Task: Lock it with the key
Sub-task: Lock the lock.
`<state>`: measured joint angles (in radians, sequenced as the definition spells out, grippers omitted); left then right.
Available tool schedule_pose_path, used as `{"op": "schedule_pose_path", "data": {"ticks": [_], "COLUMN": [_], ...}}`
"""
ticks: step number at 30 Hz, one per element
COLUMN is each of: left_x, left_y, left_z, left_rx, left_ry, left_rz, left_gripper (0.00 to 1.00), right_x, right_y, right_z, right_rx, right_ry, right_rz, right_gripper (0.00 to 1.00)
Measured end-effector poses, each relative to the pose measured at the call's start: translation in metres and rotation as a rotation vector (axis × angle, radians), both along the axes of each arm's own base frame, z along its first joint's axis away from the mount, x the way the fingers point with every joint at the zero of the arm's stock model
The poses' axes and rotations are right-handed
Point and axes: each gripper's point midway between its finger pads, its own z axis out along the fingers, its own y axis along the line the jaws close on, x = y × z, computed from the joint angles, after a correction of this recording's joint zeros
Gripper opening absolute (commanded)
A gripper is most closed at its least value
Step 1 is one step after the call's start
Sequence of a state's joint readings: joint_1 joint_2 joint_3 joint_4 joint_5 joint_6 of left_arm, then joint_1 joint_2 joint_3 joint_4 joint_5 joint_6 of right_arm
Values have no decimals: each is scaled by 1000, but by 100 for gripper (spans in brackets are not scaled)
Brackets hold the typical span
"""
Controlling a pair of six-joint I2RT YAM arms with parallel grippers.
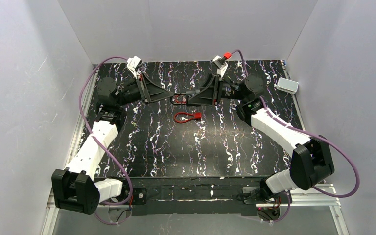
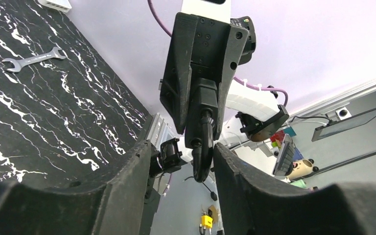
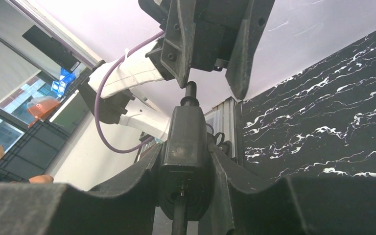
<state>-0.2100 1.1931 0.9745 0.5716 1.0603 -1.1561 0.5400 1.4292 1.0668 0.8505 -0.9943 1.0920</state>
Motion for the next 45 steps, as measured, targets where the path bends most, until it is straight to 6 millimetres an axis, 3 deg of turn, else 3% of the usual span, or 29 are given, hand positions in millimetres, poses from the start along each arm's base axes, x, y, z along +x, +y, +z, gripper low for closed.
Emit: {"op": "schedule_pose_path", "data": {"ticks": [5,13,15,17,18,20,22,27,45], "left_x": [-3,-20,-25,-29,-31,-32,-32,-21,-8], "left_y": [3,-10,-15,-20,-22,-24,-24,-16,-11], "left_z": [-4,-3,-4,-4,-4,-3,-2,-4,-23], "left_rx": [12,17,18,19,20,20,18,11,64], "left_ry": [-16,-42,-49,-55,-56,-58,-52,5,18], "left_rz": [-2,-61,-82,-100,-108,-115,-114,-77,-21], "left_gripper": [59,53,41,14,1,0,0,0,0], "right_x": [0,-2,-1,-1,0,0,0,2,14], "right_y": [-2,-2,-2,-1,-1,-1,-1,0,4], "right_z": [4,8,8,7,6,5,6,6,-19], "right_rx": [11,28,28,27,26,25,24,25,-54], "right_ry": [1,2,6,10,13,19,26,36,94], "right_rz": [2,8,9,10,11,12,13,4,-44], "right_gripper": [1,1,1,1,6,32,48,63,54]}}
